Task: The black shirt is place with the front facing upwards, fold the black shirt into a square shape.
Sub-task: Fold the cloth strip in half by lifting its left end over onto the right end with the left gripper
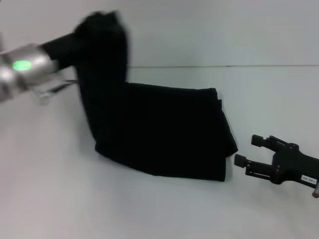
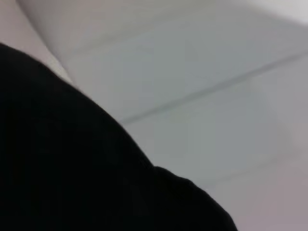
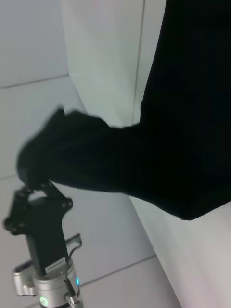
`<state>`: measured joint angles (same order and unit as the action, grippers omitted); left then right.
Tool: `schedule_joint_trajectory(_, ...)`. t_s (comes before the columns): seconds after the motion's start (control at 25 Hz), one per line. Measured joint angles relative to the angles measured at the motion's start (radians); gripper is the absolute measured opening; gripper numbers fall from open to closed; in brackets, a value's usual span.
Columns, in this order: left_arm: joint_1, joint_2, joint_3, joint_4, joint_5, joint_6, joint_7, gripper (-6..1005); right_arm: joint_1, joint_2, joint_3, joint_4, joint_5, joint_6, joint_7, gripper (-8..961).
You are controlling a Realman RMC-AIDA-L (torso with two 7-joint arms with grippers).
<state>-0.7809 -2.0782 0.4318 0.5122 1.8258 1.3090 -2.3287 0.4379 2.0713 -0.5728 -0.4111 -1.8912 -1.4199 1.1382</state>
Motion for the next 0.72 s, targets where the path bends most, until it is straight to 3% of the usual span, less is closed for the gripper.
schedule_joint_trajectory(0.08, -0.033, -0.058, 0.005, -0.007, -0.005, -0.016, 0.045, 97, -0.007, -0.001, 0.010, 0.000, 0.000, 0.000, 0.000, 946)
schedule_joint_trajectory(0.16, -0.065, -0.088, 0.032, -0.067, -0.025, -0.041, 0.107, 100, -0.012, -0.003, 0.013, -0.001, -0.001, 0.000, 0.000, 946)
schedule_joint_trajectory(0.24, -0.096, -0.090, 0.056, -0.174, -0.049, -0.078, 0.197, 104, -0.016, -0.006, 0.014, -0.002, -0.003, -0.005, 0.000, 946)
schedule_joint_trajectory(0.32, -0.123, -0.093, 0.059, -0.366, -0.062, -0.157, 0.323, 108, -0.020, -0.008, 0.014, -0.002, -0.004, -0.013, 0.000, 946)
schedule_joint_trajectory(0.44, -0.112, -0.096, 0.039, -0.490, -0.065, -0.235, 0.424, 113, -0.025, -0.009, 0.011, -0.002, -0.005, -0.013, 0.000, 946)
schedule_joint_trajectory(0.72, -0.035, -0.097, 0.016, -0.509, -0.063, -0.187, 0.446, 126, -0.030, -0.007, 0.009, -0.003, -0.006, -0.004, 0.000, 946)
